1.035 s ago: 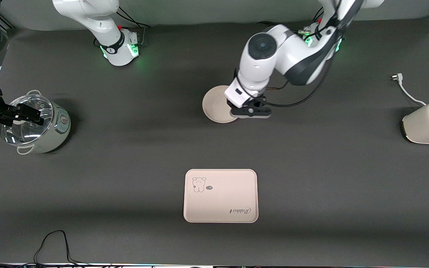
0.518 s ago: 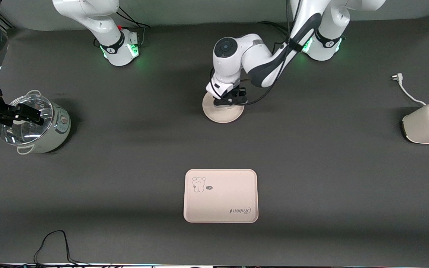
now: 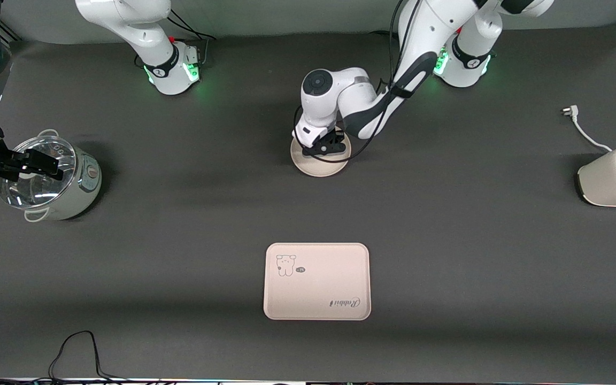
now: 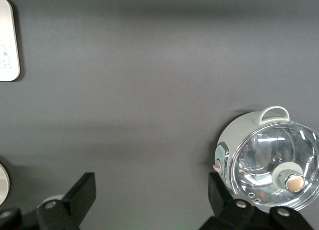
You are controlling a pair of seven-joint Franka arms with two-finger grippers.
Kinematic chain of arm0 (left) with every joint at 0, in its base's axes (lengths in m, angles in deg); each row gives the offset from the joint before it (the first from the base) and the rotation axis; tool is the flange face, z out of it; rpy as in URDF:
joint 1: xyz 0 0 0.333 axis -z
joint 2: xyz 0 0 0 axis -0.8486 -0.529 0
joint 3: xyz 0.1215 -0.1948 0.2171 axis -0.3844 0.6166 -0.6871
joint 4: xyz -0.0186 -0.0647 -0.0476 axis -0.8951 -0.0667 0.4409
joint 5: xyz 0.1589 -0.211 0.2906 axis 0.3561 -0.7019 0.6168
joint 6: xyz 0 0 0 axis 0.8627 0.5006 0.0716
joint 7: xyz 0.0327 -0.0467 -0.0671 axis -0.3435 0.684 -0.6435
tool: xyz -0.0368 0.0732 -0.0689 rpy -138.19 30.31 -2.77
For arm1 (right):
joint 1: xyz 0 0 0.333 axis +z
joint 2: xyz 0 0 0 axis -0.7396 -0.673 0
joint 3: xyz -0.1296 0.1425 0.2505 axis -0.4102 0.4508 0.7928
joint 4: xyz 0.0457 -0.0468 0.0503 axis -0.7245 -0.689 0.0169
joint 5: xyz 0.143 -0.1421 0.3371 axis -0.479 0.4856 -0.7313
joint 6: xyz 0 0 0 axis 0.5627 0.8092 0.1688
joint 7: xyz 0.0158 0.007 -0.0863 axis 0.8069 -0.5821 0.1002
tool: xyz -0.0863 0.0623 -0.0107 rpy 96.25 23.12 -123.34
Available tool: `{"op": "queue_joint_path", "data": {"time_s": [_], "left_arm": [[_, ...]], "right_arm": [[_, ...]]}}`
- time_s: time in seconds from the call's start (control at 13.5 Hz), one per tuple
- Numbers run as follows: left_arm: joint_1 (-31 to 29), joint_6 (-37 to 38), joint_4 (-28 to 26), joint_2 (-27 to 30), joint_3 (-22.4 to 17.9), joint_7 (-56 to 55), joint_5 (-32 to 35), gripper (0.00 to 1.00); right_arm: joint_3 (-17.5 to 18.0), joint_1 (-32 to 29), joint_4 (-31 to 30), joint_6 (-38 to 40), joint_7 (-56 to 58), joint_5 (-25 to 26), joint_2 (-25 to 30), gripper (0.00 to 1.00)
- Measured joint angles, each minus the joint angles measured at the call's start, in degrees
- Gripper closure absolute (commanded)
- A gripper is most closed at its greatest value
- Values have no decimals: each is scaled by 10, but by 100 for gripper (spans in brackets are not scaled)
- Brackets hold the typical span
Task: Place bun in plate and plate on tray
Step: 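Lower the bun onto the plate and open the left gripper, then raise the left gripper away while the right gripper reaches the plate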
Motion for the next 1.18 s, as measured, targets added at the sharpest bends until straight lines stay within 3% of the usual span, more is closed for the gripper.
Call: {"op": "queue_joint_path", "data": {"time_s": [0.07, 0.15, 0.74, 0.96, 1.18], "left_arm": [[0, -6, 0, -4, -2, -4, 3, 3], [0, -7, 0, -4, -3, -8, 3, 0], [0, 9, 12, 0, -9, -23, 11, 0], [-4, 77, 54, 23, -9, 6, 17, 0], [-34, 194, 121, 65, -1, 96, -6, 0]], "right_arm": [[0, 0, 0, 0, 0, 0, 0, 0], [0, 0, 0, 0, 0, 0, 0, 0], [0, 0, 0, 0, 0, 0, 0, 0], [5, 2, 0, 0, 0, -1, 0, 0], [7, 4, 0, 0, 0, -1, 0, 0]]}}
